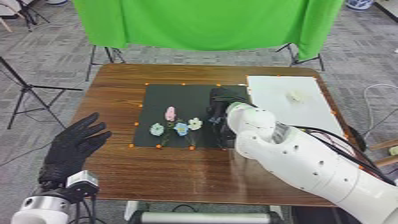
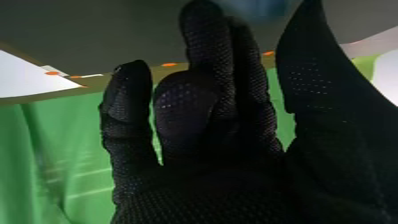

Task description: Arrange flowers

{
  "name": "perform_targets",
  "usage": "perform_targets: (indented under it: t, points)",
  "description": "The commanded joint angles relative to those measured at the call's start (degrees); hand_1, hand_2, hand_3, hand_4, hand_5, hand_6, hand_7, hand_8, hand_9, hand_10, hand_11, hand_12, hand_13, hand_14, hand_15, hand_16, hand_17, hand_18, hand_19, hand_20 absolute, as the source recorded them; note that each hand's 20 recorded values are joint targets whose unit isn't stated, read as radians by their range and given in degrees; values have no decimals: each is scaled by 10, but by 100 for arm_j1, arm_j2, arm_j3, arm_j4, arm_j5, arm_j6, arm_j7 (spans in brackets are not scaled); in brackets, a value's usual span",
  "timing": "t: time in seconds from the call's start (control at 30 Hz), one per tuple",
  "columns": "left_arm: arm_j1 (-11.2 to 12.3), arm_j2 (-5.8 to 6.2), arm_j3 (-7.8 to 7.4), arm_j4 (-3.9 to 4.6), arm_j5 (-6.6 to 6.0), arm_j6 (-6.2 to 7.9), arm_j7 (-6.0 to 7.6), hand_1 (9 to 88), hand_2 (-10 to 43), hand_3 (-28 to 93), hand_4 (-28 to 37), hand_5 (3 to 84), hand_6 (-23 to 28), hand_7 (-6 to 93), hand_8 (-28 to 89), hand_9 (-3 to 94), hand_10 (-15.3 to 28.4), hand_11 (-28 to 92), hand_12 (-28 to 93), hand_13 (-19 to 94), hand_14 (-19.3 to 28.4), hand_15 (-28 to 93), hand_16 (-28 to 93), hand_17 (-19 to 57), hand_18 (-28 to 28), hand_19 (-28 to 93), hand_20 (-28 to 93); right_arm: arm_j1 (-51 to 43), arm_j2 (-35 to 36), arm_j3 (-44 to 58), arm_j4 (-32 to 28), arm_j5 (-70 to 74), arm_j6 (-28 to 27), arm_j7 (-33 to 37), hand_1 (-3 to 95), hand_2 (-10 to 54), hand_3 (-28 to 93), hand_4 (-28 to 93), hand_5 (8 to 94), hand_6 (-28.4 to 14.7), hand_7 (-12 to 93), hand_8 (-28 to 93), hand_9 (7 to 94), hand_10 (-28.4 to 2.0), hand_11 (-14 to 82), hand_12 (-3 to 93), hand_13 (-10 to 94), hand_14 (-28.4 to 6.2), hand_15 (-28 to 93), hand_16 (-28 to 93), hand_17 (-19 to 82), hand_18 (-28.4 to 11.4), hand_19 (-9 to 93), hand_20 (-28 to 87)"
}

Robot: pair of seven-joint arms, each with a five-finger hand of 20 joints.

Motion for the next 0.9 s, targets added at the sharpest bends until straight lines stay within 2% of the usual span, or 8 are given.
perform_targets:
  t: [0.03, 0.23, 0.3, 0.4, 0.57, 0.63, 0.7, 0.9]
  points:
    - [93, -61, -18, -6, 51, -62, -81, 244, 52, 834, -194, 384, 108, 145, -101, 348, 199, 256, 84, 269, 273, 508, -109, -91, 240, 601, -67, -218, -139, 392, -177, -183, -427, 27, 322, -94, 898, -282, 622, -17, 209, -151, 691, -147, 442, 181, 685, -92, 888, 144, 282, -230, 932, 287]
    - [262, -35, 12, -33, 6, 16, 90, 243, 52, 834, -194, 384, 108, 146, -101, 348, 199, 256, 84, 269, 273, 508, -109, -91, 240, 601, -67, -173, 135, 469, -387, -128, -337, -24, 319, -90, 898, -281, 605, -22, 205, -149, 671, -157, 444, 177, 668, -97, 888, 138, 271, -233, 931, 281]
    - [242, -44, -35, -34, 16, 29, 23, 244, 53, 833, -195, 384, 108, 146, -101, 348, 199, 257, 84, 269, 273, 509, -109, -91, 240, 601, -68, -242, 151, 798, -389, -101, -512, -173, 313, -84, 898, -280, 593, -24, 203, -149, 670, -157, 445, 176, 660, -99, 886, 134, 268, -232, 929, 275]
    - [240, 7, -4, -44, 2, 73, 108, 245, 53, 832, -195, 385, 108, 146, -100, 348, 199, 257, 84, 269, 274, 509, -109, -91, 240, 602, -68, -320, 284, 1411, -358, 176, -982, -353, 299, -70, 901, -276, 568, -26, 198, -147, 630, -170, 388, 154, 659, -99, 884, 122, 268, -233, 930, 265]
    - [171, 69, 73, -47, -4, 120, 152, 244, 53, 833, -194, 385, 109, 145, -101, 348, 198, 256, 84, 268, 274, 509, -109, -91, 239, 602, -68, 255, 1024, 1189, 86, 605, -508, -673, 236, -11, 910, -265, 519, -34, 187, -141, 567, -182, 247, 134, 664, -98, 890, 106, 282, -233, 932, 270]
    - [95, 78, 120, -28, 18, 77, 84, 244, 53, 833, -194, 385, 108, 145, -101, 348, 198, 256, 84, 267, 274, 508, -109, -91, 240, 601, -68, 320, 1267, 1235, 205, 742, -424, -587, 204, 19, 918, -255, 494, -38, 181, -138, 529, -185, 206, 133, 659, -103, 891, 104, 280, -235, 932, 259]
    - [145, 96, 149, -44, -1, 90, 142, 244, 53, 833, -195, 385, 108, 145, -100, 348, 198, 256, 84, 267, 273, 508, -109, -91, 240, 602, -68, 611, 1601, 912, 325, 1066, -224, -473, 170, 52, 927, -237, 462, -42, 173, -134, 486, -191, 165, 134, 652, -111, 895, 100, 278, -238, 932, 242]
    - [137, 113, 165, -55, 8, 99, 161, 243, 53, 833, -194, 385, 109, 145, -100, 348, 199, 256, 84, 266, 273, 508, -109, -91, 239, 602, -69, 1055, 2137, 375, 603, 1269, 73, -143, 142, 68, 932, -216, 393, -41, 163, -128, 396, -193, 110, 133, 642, -123, 903, 92, 280, -248, 932, 223]
